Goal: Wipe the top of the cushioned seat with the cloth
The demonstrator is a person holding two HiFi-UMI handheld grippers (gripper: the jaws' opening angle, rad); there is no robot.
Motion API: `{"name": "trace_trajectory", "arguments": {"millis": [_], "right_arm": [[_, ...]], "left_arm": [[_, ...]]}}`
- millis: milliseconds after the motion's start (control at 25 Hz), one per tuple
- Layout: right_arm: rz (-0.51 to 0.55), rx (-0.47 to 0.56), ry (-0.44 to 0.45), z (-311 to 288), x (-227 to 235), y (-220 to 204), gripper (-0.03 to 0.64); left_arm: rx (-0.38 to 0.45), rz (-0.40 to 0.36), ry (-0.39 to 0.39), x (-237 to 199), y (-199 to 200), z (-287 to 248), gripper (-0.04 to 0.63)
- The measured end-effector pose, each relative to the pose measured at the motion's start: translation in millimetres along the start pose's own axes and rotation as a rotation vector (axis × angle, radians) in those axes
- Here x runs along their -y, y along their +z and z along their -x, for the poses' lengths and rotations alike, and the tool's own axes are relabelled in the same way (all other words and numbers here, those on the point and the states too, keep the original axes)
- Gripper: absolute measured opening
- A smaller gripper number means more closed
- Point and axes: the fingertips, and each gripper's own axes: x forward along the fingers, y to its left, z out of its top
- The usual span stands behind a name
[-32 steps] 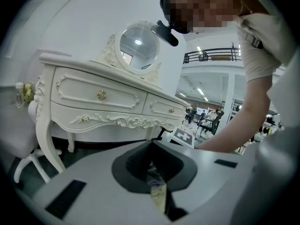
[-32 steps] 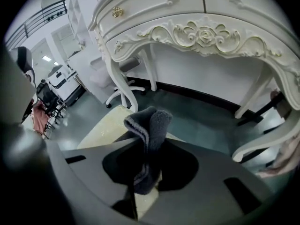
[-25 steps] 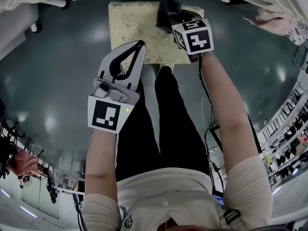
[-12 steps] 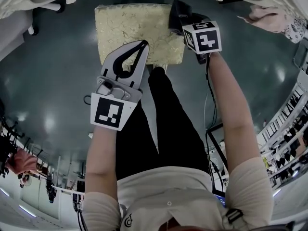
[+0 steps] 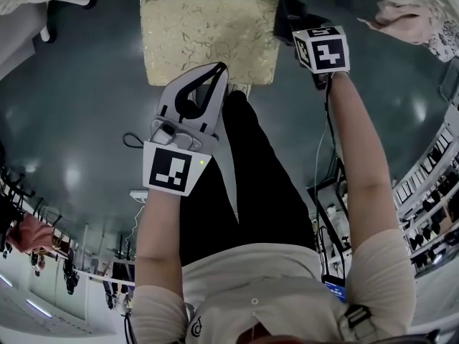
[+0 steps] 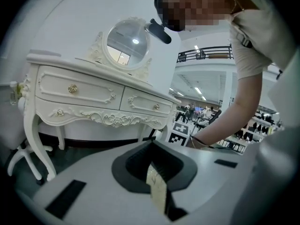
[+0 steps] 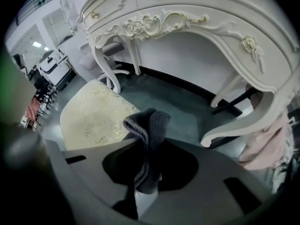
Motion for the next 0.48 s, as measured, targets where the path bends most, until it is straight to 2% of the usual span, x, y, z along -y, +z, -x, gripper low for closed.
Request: {"name": "trace_trajectory", "arguments": {"millis": [120, 200, 480], "right_arm": [[0.032, 0.012, -0.066, 13.4, -13.2, 6.8, 0.074], [0.032, 0.036, -0.078, 23.8, -30.6, 14.6, 0.074], [-0.01, 0.046, -0.004, 33.1, -126.9, 24.7, 0.074]], "left_arm": [[0.006, -0.003, 0.016, -13.9, -2.1, 18.6, 0.014], [0.007, -0.009, 0.015, -21.8, -2.8, 30.1, 0.014], [0.01, -0.048, -0.053, -39.3, -0.2, 70.7, 0.014]]}}
